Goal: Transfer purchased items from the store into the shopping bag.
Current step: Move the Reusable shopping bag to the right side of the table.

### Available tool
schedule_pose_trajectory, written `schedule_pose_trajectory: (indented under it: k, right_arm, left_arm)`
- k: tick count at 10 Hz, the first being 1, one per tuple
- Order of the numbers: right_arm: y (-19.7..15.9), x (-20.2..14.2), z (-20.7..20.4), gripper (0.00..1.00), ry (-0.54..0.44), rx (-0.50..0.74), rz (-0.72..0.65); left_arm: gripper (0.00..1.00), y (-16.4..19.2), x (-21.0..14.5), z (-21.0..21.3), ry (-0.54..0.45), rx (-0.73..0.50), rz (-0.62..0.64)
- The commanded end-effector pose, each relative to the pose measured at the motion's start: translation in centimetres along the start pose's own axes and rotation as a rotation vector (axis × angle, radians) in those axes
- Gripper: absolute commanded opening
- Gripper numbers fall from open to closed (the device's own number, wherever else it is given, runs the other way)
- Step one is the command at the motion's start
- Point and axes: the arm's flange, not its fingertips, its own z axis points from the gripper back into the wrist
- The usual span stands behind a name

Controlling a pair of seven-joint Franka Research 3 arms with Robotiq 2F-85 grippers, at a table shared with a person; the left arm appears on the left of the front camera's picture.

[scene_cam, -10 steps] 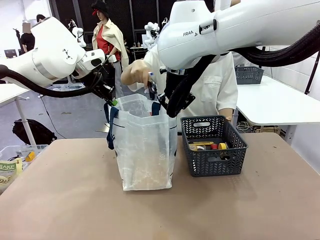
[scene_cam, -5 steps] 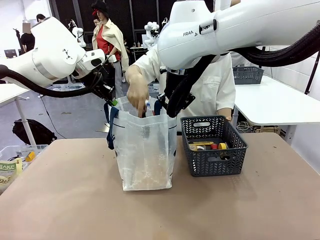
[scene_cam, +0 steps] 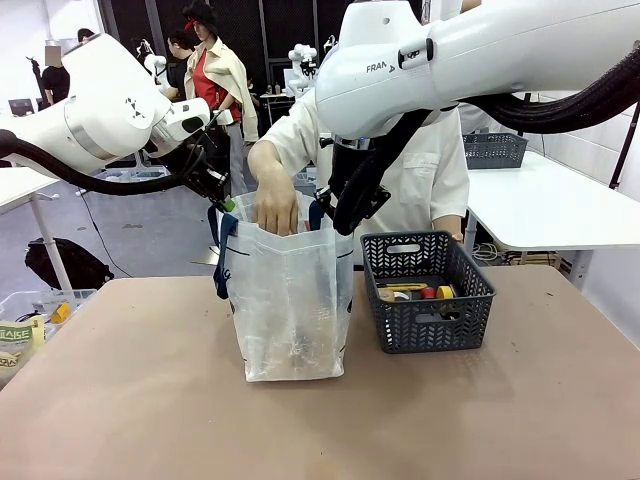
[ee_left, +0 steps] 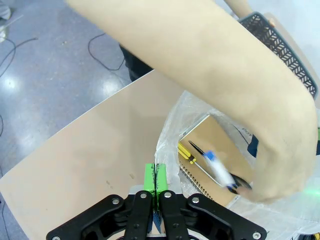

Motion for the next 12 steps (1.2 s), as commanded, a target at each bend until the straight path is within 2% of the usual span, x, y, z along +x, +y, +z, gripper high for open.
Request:
schedule_pose_trajectory:
  k: [1,12]
  right_arm:
    - [-0.02,0.05,0.10,0.00,-0.004,0.011,-0.003]
    - [-0.02,0.05,0.10,0.00,-0.004,0.011,-0.003]
  left_arm:
    - [0.00,0.19,-0.07,0.13,0.001,0.004,-0.001]
    - [0.00,0.19,-0.07,0.13,0.001,0.004,-0.001]
